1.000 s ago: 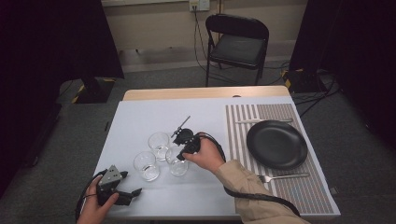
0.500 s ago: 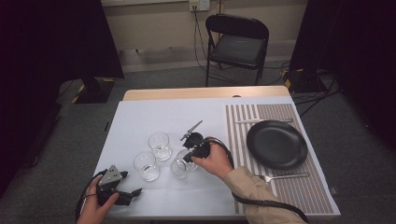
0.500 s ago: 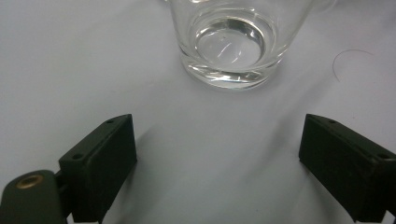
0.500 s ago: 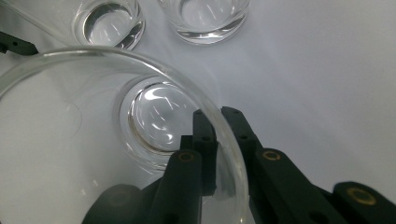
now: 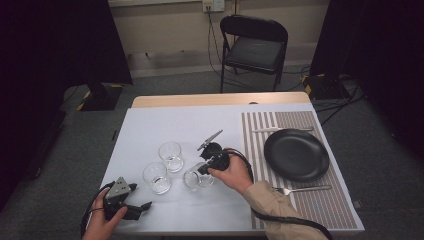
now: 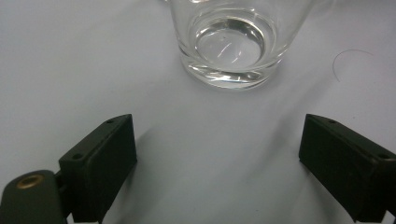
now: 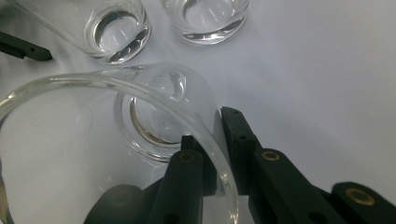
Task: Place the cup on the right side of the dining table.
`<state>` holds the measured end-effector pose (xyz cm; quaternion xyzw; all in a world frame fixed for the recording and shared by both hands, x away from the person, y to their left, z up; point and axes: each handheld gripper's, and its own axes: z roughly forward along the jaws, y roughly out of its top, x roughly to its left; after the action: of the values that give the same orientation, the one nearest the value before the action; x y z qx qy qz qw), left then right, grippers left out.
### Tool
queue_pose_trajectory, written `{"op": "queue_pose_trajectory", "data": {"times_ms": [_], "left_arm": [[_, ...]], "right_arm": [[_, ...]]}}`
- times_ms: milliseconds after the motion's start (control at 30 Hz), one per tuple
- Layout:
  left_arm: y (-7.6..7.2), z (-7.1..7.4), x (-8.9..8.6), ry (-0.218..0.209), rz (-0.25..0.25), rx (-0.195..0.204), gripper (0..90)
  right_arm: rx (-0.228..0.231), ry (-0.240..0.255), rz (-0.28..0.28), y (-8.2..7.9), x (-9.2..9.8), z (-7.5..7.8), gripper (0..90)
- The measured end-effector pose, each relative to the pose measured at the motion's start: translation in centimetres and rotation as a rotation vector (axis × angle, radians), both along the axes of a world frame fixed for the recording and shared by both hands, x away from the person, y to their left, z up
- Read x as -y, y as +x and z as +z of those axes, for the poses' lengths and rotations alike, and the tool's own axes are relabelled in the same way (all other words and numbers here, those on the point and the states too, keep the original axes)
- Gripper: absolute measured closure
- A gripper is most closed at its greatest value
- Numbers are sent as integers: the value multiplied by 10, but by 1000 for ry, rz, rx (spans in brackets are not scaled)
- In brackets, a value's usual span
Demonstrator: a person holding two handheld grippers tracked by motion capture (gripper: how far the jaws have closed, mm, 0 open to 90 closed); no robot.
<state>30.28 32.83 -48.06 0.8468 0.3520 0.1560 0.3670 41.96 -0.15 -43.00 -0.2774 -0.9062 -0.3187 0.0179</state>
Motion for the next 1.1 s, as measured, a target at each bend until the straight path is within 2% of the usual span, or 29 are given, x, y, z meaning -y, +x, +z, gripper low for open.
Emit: {"op": "queue_pose_trajectory", "data": {"times_ms": [200, 400, 633, 933, 1100], "left_arm": [[0, 0, 0, 0, 0, 0, 102], [0, 0, 0, 0, 0, 0, 102], [0, 0, 0, 0, 0, -1, 102], [0, 0, 0, 0, 0, -1, 102], [0, 0, 0, 0, 0, 0, 102]], "right_arm": [[-8, 21, -3, 1, 1, 4, 855], [-13, 31, -14, 3, 8, 14, 855], [-3, 49, -33, 5, 17, 20, 855], [15, 53, -44, 6, 25, 27, 854], [10, 54, -46, 7, 27, 28, 854]]}}
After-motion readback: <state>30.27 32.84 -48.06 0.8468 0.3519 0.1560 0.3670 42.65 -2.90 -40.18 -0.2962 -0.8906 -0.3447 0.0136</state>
